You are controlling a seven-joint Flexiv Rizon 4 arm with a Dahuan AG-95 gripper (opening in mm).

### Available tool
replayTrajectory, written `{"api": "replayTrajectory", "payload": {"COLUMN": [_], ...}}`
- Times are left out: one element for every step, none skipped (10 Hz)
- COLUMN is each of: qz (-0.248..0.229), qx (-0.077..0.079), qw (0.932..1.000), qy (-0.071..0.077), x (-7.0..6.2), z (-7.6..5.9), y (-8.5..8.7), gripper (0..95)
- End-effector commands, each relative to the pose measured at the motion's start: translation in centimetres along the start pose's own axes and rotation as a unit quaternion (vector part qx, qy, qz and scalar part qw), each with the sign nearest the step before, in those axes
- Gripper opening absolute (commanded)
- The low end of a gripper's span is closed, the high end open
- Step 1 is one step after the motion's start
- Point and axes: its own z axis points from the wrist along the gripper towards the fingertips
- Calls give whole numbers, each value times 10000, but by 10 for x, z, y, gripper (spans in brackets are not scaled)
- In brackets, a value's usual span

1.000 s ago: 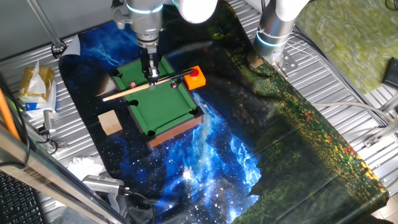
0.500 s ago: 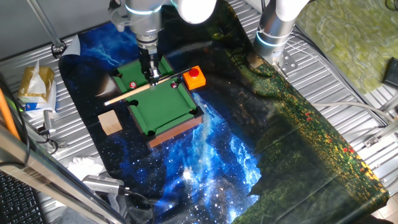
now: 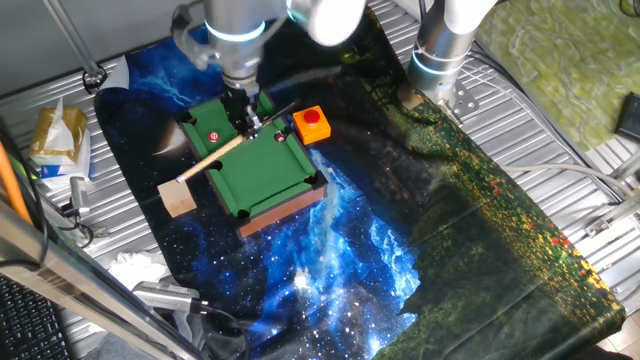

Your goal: Hit the pool ball

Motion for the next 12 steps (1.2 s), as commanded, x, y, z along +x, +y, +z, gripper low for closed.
{"api": "replayTrajectory", "payload": {"qz": [-1096,-975,-830,-728,-507,-354,-133,-56,90,238,310,322], "qx": [983,975,933,896,821,737,566,493,394,286,228,222], "qw": [9887,9901,9919,9930,9951,9965,9982,9987,9991,9992,9992,9991], "qy": [283,272,251,246,227,196,152,134,122,116,118,139], "x": [-5,-6,-10,-12,-18,-22,-28,-31,-34,-37,-38,-38], "z": [-1,-2,-2,-3,-3,-3,-2,-2,0,1,2,2], "y": [0,2,3,4,6,8,10,12,14,15,16,17], "gripper": [0,0,0,0,0,0,0,0,0,0,0,0]}}
